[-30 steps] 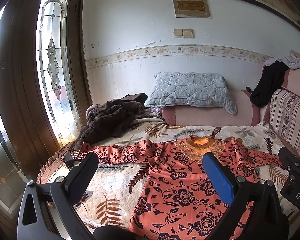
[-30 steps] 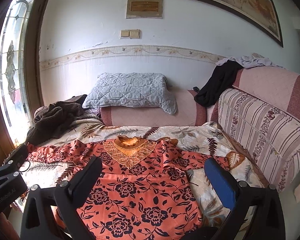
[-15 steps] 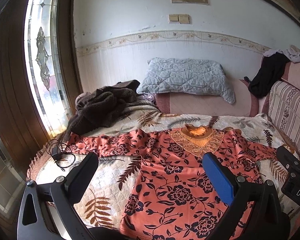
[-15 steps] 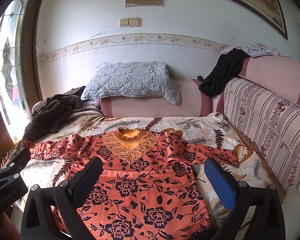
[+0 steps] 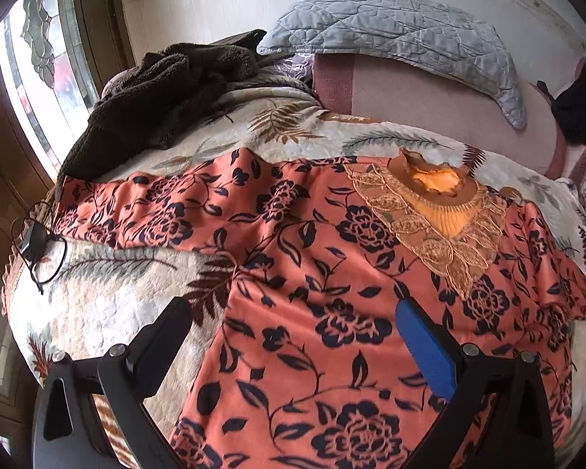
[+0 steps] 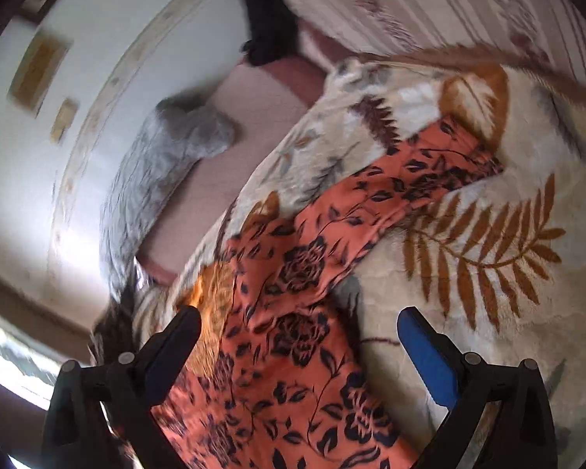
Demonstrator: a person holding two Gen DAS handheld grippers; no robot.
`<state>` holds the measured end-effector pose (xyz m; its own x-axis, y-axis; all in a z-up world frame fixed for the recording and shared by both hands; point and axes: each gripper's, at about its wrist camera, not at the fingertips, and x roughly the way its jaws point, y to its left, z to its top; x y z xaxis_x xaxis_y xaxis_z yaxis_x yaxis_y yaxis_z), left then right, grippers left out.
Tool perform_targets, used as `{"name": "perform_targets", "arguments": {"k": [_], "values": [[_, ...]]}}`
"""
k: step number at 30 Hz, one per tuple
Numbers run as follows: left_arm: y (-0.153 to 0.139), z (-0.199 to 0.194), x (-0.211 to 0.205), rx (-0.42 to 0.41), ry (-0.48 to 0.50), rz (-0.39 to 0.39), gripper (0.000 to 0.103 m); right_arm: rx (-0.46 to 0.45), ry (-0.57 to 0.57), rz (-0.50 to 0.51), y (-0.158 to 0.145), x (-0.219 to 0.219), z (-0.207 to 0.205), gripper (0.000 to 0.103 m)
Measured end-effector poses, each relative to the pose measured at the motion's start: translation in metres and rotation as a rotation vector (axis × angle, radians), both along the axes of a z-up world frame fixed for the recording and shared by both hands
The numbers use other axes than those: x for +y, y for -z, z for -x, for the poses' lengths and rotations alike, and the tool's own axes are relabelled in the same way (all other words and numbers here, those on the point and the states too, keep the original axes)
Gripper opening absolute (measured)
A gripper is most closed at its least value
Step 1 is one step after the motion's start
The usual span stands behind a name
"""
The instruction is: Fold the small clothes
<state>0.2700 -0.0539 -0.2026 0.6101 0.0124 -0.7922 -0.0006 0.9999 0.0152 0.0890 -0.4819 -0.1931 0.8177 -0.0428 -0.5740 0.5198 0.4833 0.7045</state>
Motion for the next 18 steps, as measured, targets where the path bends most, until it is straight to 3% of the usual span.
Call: {"name": "perform_targets", "arguments": {"k": [2,4,6,8,11,12,13,15,18], "values": [[0.004,-0.013,-0.015,-0.036,0.014,-0.037,0.103,-0.066,0.075,-0.142,0.02,-0.037,-0.001,0.099],[0.01,-0.019,-0.026,-0.075,0.043,-0.065,0.103,-0.071,0.144,-0.247,0.041,-0.065,-0.008,0.086],[0.017,-0.019,-0.035,-0.109,0.077,-0.081,0.103,-0.077,0.176,-0.304,0.058,-0.083,-0.019,0.079],[0.025,-0.023,-0.041,-0.094,0.124,-0.089,0.103,-0.054,0.208,-0.324,0.071,-0.095,-0.03,0.074],[0.031,-0.03,-0.046,-0.095,0.148,-0.117,0.103,-0.049,0.232,-0.271,0.072,-0.103,-0.047,0.064],[0.031,-0.033,-0.045,-0.096,0.142,-0.125,0.103,-0.043,0.241,-0.239,0.07,-0.106,-0.053,0.048],[0.032,-0.037,-0.043,-0.096,0.13,-0.119,0.103,-0.026,0.251,-0.208,0.071,-0.106,-0.058,0.018],[0.031,-0.045,-0.033,-0.09,0.097,-0.094,0.103,0.002,0.273,-0.17,0.074,-0.107,-0.062,0.012],[0.026,-0.055,-0.011,-0.09,0.019,-0.07,0.103,-0.03,0.242,-0.006,0.041,-0.09,-0.071,0.01]]}}
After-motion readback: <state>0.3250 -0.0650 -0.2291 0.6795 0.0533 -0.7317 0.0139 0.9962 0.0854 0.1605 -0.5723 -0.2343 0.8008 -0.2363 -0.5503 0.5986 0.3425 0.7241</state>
